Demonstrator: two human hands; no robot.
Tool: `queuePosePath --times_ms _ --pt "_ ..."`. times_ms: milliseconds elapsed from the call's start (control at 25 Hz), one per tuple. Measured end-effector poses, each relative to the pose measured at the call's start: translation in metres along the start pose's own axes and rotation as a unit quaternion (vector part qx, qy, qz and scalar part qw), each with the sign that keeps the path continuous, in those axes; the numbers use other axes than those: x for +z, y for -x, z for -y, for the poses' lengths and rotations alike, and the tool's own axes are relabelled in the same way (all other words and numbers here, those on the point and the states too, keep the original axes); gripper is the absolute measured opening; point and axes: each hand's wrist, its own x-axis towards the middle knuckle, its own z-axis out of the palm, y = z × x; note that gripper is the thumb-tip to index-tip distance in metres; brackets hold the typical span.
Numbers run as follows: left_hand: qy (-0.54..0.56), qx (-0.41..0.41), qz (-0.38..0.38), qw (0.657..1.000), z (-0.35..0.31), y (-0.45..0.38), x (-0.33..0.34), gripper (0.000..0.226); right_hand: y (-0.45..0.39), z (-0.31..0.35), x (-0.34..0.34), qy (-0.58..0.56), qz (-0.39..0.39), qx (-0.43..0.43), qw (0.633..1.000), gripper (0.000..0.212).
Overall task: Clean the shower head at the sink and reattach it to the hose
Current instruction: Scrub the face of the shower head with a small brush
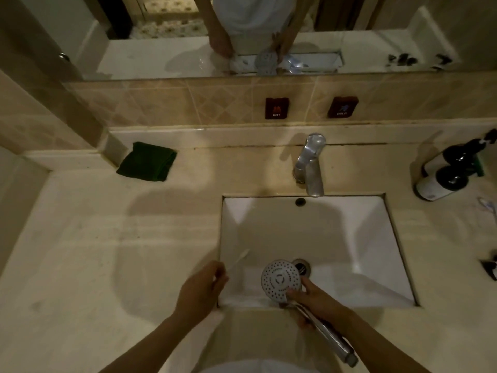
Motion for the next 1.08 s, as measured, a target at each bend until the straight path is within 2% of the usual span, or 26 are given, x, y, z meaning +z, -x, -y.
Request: queuePosePath --times_ms 200,400,560,720,960,1080 --pt "0.025 0.079 0.082 0.993 -0.032 -0.001 0.029 0.019 0.000 -0.005 0.008 0.075 -0.026 -0.037 0.996 0.063" --pt "0.030 0.118 0.071 0.990 -0.046 -0.001 0.041 0.024 -0.001 -0.009 0.008 0.096 -0.033 -0.061 0.993 0.052" --pt "0.032 0.151 0.089 0.984 -0.044 0.001 0.049 0.019 -0.005 -0.012 0.006 0.103 -0.030 -0.058 0.993 0.056" --pt "0.029 0.119 0.022 0.992 -0.032 -0.004 0.049 0.012 -0.011 -0.016 0.001 0.106 -0.032 -0.056 0.992 0.060" --pt "0.001 0.168 0.024 0.986 -0.038 0.008 0.055 0.024 -0.008 -0.014 0.004 0.122 -0.033 -0.064 0.990 0.060" --pt "-0.002 0.122 -0.010 0.992 -0.037 -0.005 0.047 0.020 -0.009 -0.016 0.003 0.120 -0.036 -0.064 0.990 0.061"
